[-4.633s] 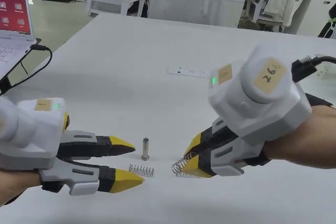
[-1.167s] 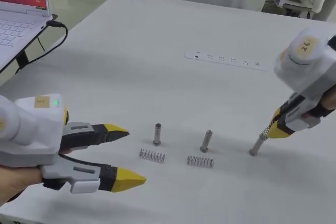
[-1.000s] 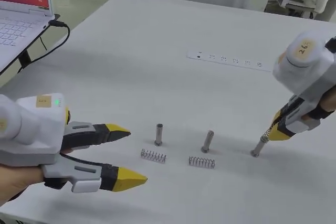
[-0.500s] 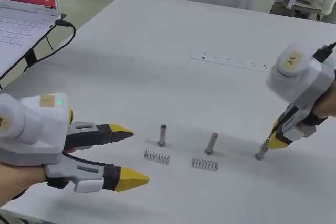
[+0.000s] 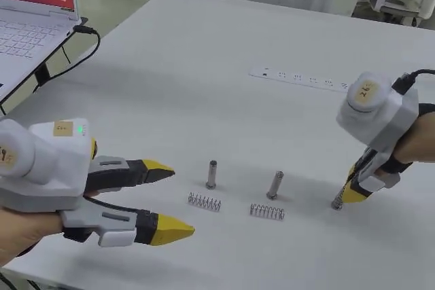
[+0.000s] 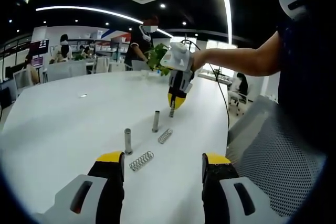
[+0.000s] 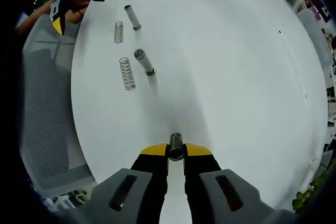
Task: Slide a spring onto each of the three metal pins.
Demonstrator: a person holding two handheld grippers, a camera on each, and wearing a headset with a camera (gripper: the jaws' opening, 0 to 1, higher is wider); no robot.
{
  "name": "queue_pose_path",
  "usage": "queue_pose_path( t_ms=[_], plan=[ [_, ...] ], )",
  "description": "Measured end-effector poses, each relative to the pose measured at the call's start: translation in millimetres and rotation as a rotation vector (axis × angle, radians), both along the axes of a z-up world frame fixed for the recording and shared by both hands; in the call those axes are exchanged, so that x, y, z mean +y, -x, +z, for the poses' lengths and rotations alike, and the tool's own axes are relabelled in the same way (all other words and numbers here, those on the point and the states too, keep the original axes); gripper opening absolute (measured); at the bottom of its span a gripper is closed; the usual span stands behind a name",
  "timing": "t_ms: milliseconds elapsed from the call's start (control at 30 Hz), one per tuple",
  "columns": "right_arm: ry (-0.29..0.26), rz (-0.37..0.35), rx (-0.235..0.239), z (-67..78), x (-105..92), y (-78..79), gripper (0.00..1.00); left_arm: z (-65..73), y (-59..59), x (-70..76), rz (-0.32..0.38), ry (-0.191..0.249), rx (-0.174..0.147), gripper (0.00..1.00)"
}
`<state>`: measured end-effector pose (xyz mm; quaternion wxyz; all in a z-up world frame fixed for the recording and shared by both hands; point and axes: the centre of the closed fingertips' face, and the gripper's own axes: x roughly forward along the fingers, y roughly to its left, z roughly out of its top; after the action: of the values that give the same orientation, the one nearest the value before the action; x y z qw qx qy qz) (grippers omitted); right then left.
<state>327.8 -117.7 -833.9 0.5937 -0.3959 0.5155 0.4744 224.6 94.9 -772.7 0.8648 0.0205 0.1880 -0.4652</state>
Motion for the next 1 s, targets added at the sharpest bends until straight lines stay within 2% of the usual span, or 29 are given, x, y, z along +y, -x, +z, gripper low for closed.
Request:
queue_pose_path(
  t_ms=[233,633,1000],
  plan=[
    [0.010,-0.005,0.011,-4.9,-1.1,0.0,0.08,-0.1,-0.2,-0.2,0.001,0.003,0.001,0.54],
    [0.000,0.002,0.014,-5.2,-0.2,0.3,0.10,0.3,-0.8,-1.1,-0.001,0.003,0.000,0.53],
    [-0.011,0.018,-0.003,-4.2,-0.4,-0.5,0.18,0.4,-0.9,-1.8,-0.001,0.005,-0.001,0.53]
  ],
)
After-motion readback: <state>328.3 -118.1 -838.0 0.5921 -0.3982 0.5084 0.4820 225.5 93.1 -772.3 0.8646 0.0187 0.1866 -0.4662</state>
